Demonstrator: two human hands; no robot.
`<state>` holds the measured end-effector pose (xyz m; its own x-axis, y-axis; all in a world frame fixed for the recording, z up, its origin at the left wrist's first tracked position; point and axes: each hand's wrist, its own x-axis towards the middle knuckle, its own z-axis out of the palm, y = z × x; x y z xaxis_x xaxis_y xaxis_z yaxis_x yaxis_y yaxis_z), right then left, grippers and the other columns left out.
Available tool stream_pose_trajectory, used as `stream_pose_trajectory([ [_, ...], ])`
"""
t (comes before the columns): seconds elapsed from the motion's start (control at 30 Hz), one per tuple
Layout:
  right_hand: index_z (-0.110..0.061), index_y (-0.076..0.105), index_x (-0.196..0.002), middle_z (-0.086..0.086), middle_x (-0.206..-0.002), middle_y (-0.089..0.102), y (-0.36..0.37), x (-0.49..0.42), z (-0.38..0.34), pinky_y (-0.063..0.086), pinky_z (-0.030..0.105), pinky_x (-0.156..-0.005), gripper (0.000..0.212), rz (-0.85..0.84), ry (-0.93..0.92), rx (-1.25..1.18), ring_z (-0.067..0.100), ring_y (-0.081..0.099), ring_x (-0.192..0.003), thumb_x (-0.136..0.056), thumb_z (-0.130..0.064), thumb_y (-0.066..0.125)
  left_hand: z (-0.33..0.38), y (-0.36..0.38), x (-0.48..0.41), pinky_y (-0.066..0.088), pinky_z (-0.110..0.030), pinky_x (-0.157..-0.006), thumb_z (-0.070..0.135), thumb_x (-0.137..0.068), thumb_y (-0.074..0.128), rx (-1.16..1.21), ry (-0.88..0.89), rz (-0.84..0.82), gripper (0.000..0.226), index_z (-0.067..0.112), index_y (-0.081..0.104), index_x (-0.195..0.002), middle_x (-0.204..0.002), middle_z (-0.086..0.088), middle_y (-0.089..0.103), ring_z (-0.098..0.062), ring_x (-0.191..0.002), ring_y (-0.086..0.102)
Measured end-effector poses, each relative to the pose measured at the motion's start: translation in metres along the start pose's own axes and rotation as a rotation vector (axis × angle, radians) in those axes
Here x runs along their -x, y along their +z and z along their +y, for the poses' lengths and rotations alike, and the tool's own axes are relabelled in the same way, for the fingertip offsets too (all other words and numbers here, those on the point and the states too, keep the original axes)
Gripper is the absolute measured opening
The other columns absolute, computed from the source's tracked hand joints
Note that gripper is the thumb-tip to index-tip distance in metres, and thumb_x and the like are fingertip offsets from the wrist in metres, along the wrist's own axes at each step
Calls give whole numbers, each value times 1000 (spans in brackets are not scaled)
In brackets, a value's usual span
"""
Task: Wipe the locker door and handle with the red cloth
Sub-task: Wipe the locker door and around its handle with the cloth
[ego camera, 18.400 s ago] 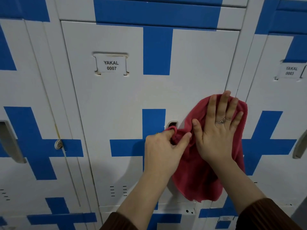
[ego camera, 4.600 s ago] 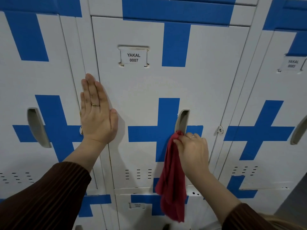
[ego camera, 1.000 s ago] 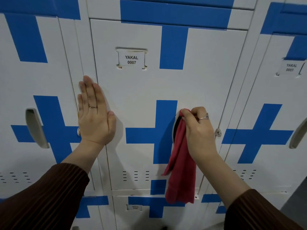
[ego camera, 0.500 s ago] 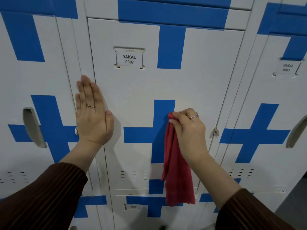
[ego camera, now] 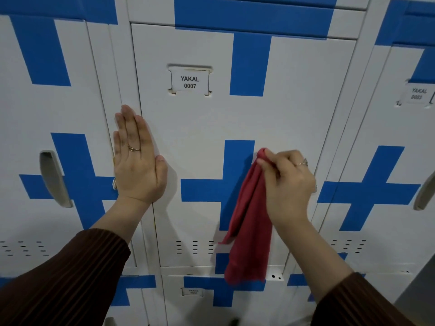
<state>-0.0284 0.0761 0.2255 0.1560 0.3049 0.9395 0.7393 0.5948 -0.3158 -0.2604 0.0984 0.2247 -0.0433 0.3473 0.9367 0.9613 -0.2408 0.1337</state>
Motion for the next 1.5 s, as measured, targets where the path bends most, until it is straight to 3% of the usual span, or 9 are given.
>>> stream_pose_trajectory([
  [0.17, -15, 53, -77, -20, -70, 46, 10, 21, 1, 34, 11, -63, 17, -333, 271, -193, -4, 47, -69, -94, -18, 51, -1, 1, 1, -9, -34, -116, 15, -77, 34, 0, 2, -3, 77, -6, 3, -143, -149, -33, 6, -39, -139, -2],
  [0.33, -20, 47, -67, -1, -68, 48, 11, 64, 12, 42, 36, -64, 26, -485, 452, -203, 13, 46, -64, -93, -23, 50, -1, 0, 0, -9, -33, -116, 16, -77, 33, 2, 5, -8, 75, -7, 4, -143, -149, -34, 7, -38, -139, -2],
  [0.53, -4, 69, -90, -5, -80, 49, -8, 55, 18, 30, -5, -69, 13, -277, 232, -75, -2, 36, -70, -85, -2, 57, 0, 0, 0, -9, -34, -116, 18, -79, 32, 1, -10, -18, 75, -8, 5, -143, -150, -32, 5, -36, -140, -4],
  [0.67, 5, 66, -92, -9, -77, 44, 4, 66, 24, 31, -4, -72, 11, -353, 204, -65, -11, 44, -77, -86, -1, 58, -1, 0, 0, -10, -33, -116, 18, -78, 32, -14, -9, -23, 75, -8, 6, -143, -150, -32, 5, -38, -140, -2],
  [0.83, -2, 64, -90, 2, -76, 53, 3, 86, 34, 44, 18, -62, 18, -415, 97, 57, 5, 49, -66, -89, -14, 50, -1, 0, 0, -9, -34, -116, 18, -78, 32, -14, -13, -15, 75, -8, 5, -143, -150, -32, 5, -38, -140, -2],
  [0.93, 1, 66, -87, 8, -75, 58, -6, 88, 35, 44, 7, -62, 11, -368, 55, 130, 12, 52, -62, -81, -7, 61, 0, -1, 0, -10, -33, -116, 17, -78, 32, -11, -9, -15, 75, -8, 5, -143, -149, -33, 6, -39, -139, -1],
  [1.07, 1, 67, -82, 5, -76, 55, -11, 87, 42, 34, -1, -65, 10, -201, 288, 129, 12, 45, -65, -75, 6, 68, 0, -1, 0, -10, -32, -116, 18, -78, 32, -11, -15, -12, 75, -8, 5, -143, -150, -32, 6, -38, -140, -2],
  [1.2, 1, 64, -83, -1, -76, 50, 4, 94, 35, 26, -8, -73, 8, -266, 222, 108, 11, 46, -66, -77, 4, 66, 0, 0, 0, -10, -33, -116, 16, -77, 32, -10, -13, -15, 75, -7, 4, -143, -150, -32, 5, -38, -140, -2],
  [1.5, 0, 63, -80, 6, -73, 57, 5, 98, 38, 29, 4, -60, 6, -236, 270, 109, 12, 47, -66, -76, 2, 68, 1, -1, 0, -9, -33, -116, 16, -77, 32, -10, -7, -11, 75, -10, 6, -143, -149, -34, 7, -41, -139, 0],
])
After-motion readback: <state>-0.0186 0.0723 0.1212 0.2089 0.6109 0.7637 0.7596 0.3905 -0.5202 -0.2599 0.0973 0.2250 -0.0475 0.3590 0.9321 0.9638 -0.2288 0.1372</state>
